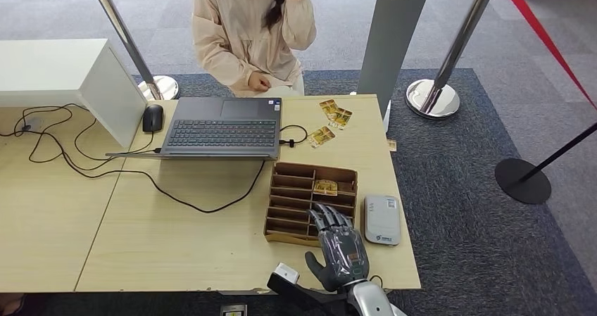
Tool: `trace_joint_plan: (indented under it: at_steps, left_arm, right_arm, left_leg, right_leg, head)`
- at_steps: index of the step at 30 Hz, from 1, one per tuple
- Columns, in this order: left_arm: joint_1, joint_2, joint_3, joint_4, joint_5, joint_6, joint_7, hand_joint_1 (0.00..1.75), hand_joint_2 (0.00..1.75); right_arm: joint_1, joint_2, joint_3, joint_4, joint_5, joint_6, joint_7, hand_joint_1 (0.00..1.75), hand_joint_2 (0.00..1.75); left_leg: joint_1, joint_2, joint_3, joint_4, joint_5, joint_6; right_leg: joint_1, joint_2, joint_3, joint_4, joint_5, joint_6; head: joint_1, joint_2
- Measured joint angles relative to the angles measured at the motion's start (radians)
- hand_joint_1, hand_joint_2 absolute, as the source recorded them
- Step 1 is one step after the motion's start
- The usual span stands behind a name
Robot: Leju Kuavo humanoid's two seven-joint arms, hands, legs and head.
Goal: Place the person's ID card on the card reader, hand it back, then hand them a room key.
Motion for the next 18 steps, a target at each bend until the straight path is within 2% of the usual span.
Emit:
trace_joint_plan:
  at_steps: [9, 15, 18]
  left_arm:
    - [0.0, 0.003, 0.0, 0.0, 0.001, -0.003, 0.0, 0.0, 0.0]
    - [0.001, 0.004, 0.0, 0.0, 0.001, -0.003, -0.001, 0.0, 0.0]
    - [0.001, 0.005, 0.0, 0.0, 0.001, -0.003, -0.001, 0.0, 0.0]
  right_arm:
    - [-0.004, -0.003, 0.002, 0.01, 0.004, 0.018, 0.018, 0.43, 1.75]
    - [-0.012, -0.012, 0.0, 0.01, 0.007, 0.026, 0.021, 0.55, 1.75]
    - [-0.012, -0.012, 0.001, 0.01, 0.017, 0.025, 0.021, 0.68, 1.75]
  left_leg:
    - [0.0, 0.0, 0.0, 0.0, 0.0, 0.0]
    - [0.0, 0.0, 0.0, 0.0, 0.0, 0.0]
    - [0.0, 0.0, 0.0, 0.0, 0.0, 0.0]
  right_leg:
    - [0.0, 0.0, 0.0, 0.0, 0.0, 0.0]
    - [0.0, 0.0, 0.0, 0.0, 0.0, 0.0]
    - [0.0, 0.0, 0.0, 0.0, 0.0, 0.0]
  head:
    - [0.0, 0.0]
    - [0.0, 0.0]
    - [0.0, 0.0]
